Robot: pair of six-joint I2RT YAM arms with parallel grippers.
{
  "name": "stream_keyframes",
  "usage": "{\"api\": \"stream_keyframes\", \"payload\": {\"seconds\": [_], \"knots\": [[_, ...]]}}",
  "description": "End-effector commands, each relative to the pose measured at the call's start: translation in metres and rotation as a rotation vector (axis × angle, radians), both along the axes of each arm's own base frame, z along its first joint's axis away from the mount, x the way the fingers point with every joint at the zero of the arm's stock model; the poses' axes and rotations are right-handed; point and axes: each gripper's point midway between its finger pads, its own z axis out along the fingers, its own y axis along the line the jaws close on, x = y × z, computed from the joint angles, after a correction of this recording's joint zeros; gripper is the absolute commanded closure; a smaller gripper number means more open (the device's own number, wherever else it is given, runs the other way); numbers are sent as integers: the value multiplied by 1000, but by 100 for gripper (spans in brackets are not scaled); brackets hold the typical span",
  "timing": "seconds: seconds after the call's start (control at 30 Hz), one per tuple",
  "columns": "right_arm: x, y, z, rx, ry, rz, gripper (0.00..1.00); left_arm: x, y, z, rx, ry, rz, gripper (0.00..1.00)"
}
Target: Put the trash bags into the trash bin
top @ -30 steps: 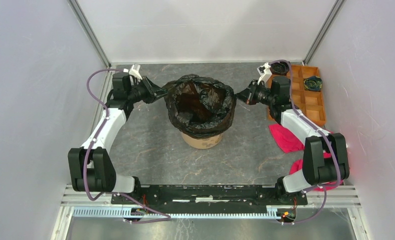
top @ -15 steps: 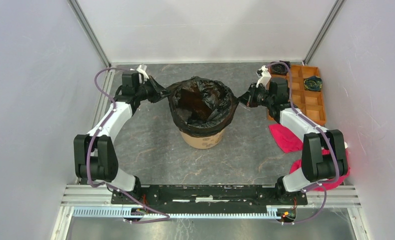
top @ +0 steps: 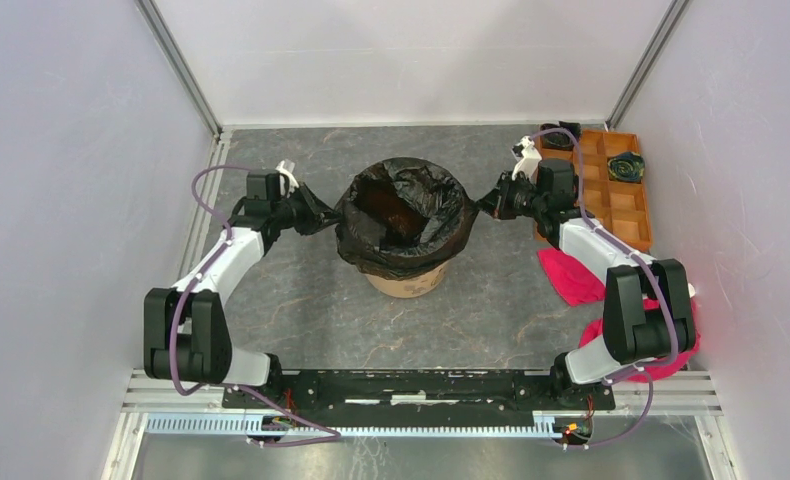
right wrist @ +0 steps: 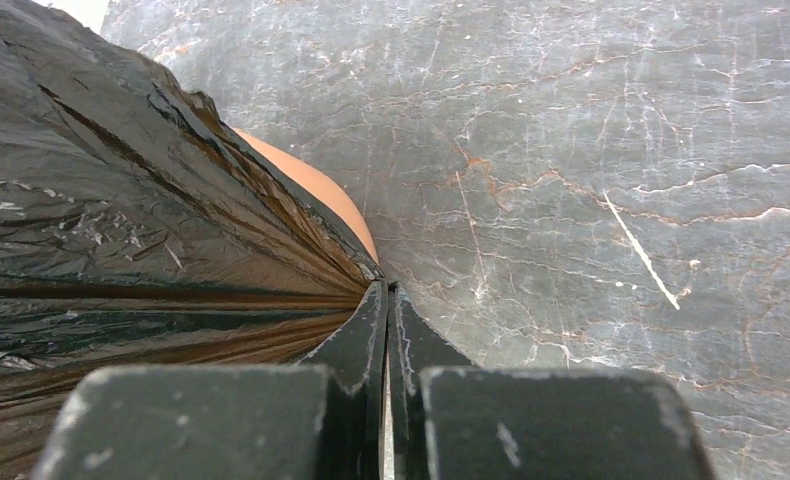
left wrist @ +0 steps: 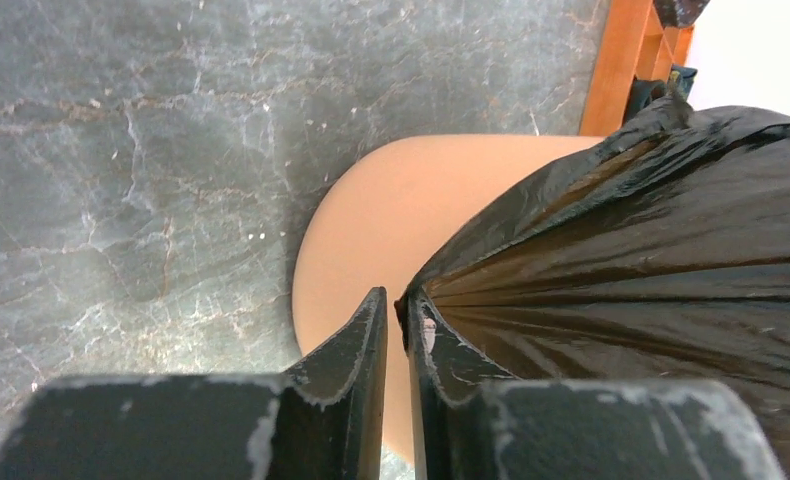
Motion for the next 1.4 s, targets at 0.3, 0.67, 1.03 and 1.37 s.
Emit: {"api": "stream_keyframes", "payload": {"seconds": [0.3, 0.67, 1.03, 1.37], "knots": [[5, -33, 21, -233, -65, -65, 100, -33, 29, 33, 191, -124, 23, 68], [-31, -77, 65, -391, -107, -224, 19, -55, 37, 62, 181, -211, 93, 27], [-114, 12, 50, 6, -115, 90, 14, -74, 2, 41, -44, -179, -10, 18], [-121, 55, 35, 6, -120, 159, 14, -68, -44, 12, -64, -141, -92, 20]]}}
